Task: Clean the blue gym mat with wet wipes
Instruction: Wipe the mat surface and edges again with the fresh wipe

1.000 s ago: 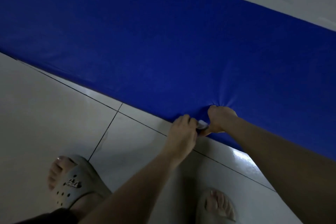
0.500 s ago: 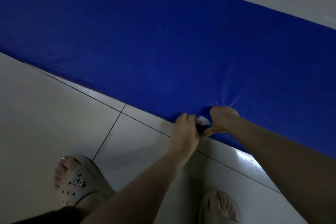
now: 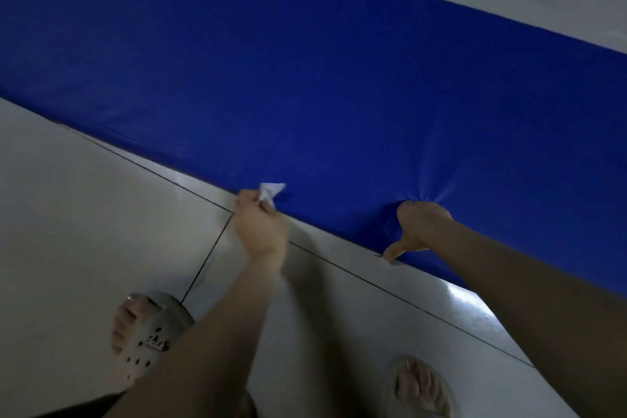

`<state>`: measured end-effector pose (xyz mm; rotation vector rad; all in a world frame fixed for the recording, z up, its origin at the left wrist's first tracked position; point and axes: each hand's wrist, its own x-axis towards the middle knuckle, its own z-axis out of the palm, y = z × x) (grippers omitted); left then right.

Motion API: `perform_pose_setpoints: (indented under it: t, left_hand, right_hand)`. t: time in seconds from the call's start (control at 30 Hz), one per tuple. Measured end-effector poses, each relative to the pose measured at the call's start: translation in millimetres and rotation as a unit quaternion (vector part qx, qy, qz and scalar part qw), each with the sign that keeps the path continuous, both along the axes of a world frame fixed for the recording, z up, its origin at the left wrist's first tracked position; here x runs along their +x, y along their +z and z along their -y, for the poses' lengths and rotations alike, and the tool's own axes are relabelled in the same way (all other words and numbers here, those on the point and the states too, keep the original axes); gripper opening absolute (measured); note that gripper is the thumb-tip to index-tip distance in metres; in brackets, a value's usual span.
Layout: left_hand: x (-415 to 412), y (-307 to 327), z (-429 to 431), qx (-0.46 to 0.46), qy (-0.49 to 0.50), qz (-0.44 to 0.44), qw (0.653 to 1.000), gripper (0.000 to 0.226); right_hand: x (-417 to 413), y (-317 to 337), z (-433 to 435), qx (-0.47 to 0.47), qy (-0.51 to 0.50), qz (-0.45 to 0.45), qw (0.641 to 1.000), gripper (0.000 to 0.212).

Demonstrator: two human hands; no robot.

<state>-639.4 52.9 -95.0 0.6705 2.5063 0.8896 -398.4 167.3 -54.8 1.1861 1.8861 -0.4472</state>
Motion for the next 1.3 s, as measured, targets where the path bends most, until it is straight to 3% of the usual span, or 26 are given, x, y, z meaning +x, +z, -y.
perform_pose_setpoints:
  t: [0.13, 0.3, 0.37, 0.47, 0.53, 0.6, 0.77, 0.87, 0.97, 1.07, 1.17, 1.3]
  left_hand:
    - [84.4, 5.6, 17.8, 0.044, -0.05, 0.078, 0.995, 0.009]
    - [159.7, 2.5, 41.6, -0.043, -0.273, 0.201, 0.94, 0.01]
    - [153.3, 1.0, 33.3, -0.044, -0.2, 0.235, 0.95, 0.019]
    - [115.2, 6.5, 9.3, -0.015, 0.033, 0.314, 0.949, 0.021]
    - [92.8, 13.2, -8.9, -0.009, 0.19, 0.398, 0.898, 0.022]
    - [80.0, 24.0, -18.7, 0.001, 0.232, 0.495, 0.837, 0.022]
    - [71.9, 44.3, -38.9, -0.009, 0.252, 0.602, 0.757, 0.023]
    - [76.6, 55.0, -40.1, -0.031, 0.207, 0.58, 0.787, 0.029]
    - [77.8, 66.4, -38.2, -0.035, 0.203, 0.517, 0.831, 0.047]
    - [78.0, 89.5, -41.2, -0.019, 0.224, 0.492, 0.841, 0.048]
    - [79.2, 99.2, -38.2, 0.081, 0.226, 0.471, 0.849, 0.029]
    - [22.6, 127.0, -44.2, 0.227, 0.246, 0.434, 0.836, 0.017]
  right_hand:
    - [0.2, -1.4, -1.5, -0.002, -0.013, 0.005, 1.0, 0.072]
    - [4.3, -6.4, -1.9, 0.011, -0.006, -0.002, 1.0, 0.052]
    - [7.2, -5.5, -2.0, 0.008, -0.018, -0.01, 1.0, 0.061]
    - [9.5, -0.9, 1.0, 0.002, -0.031, -0.006, 0.999, 0.094]
    - [11.3, 2.3, 4.8, 0.001, -0.048, -0.012, 0.999, 0.118]
    - [13.1, 9.5, 10.8, -0.015, -0.07, -0.019, 0.997, 0.133]
    - [14.4, 36.4, 24.9, -0.024, -0.083, -0.047, 0.995, 0.123]
    - [16.7, 53.0, 33.4, 0.011, -0.089, -0.063, 0.994, 0.112]
    - [23.3, 65.8, 46.5, 0.079, -0.067, -0.03, 0.994, 0.116]
    - [29.0, 73.5, 57.7, 0.151, -0.045, 0.01, 0.988, 0.114]
    - [25.8, 79.2, 60.3, 0.223, -0.019, -0.038, 0.974, 0.095]
    - [-16.0, 82.9, 61.2, 0.288, 0.041, -0.184, 0.939, 0.077]
